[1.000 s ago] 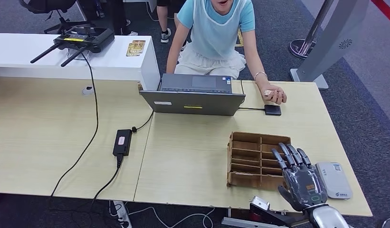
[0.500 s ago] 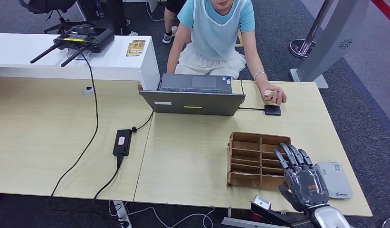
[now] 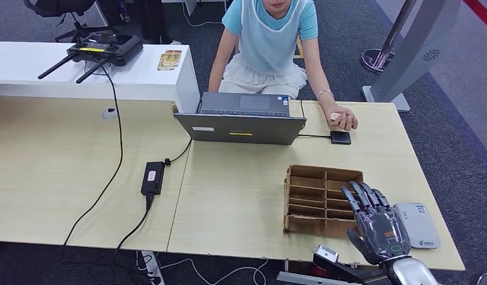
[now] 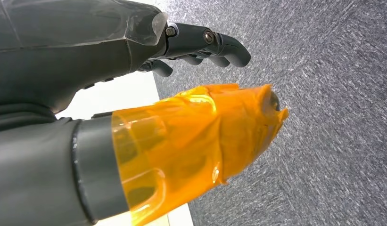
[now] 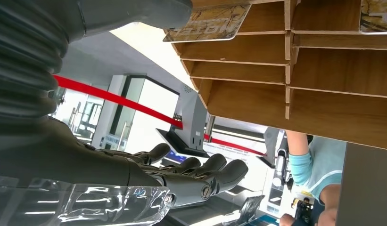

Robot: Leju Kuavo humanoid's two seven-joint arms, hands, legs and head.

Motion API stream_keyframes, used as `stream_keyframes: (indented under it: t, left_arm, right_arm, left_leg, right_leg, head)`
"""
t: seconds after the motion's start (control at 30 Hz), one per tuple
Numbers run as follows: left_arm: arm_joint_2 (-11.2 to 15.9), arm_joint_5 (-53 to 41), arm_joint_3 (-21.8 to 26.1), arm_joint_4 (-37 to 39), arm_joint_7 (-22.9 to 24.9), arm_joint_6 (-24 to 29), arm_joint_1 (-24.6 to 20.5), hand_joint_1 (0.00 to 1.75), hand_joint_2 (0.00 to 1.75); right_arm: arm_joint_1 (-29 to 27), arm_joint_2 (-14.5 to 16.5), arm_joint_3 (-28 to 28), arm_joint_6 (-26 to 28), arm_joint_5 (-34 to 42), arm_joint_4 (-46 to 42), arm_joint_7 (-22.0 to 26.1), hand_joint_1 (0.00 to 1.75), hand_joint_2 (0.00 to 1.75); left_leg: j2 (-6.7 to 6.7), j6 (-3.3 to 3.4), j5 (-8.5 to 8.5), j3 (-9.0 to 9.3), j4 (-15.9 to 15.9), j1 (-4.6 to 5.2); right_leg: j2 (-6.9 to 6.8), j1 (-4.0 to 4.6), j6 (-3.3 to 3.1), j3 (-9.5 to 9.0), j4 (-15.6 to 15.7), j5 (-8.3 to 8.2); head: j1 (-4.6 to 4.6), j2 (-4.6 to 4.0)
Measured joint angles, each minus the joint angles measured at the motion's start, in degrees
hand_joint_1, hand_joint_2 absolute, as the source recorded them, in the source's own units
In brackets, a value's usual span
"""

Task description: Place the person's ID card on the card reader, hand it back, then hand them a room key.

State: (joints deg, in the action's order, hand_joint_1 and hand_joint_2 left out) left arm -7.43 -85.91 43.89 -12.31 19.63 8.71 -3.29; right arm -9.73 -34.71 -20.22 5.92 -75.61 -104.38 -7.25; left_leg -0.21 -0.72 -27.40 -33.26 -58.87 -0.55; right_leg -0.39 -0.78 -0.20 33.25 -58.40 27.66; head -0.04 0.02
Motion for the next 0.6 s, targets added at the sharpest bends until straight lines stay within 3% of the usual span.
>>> stream_keyframes:
  t: [0.6]
  left_arm:
    - [0.00, -0.64, 0.00, 0.00, 0.00, 0.39, -0.01, 0.00, 0.00]
  right_arm:
    - [0.44, -0.07, -0.11, -0.68, 1.78, 0.25, 0.59, 0.55, 1.75]
  left_leg:
    - [0.00, 0.00, 0.00, -0.01, 0.00, 0.00]
  right_leg:
    - [0.00, 0.00, 0.00, 0.00, 0.00, 0.00]
  head:
    - [0.00, 0.00]
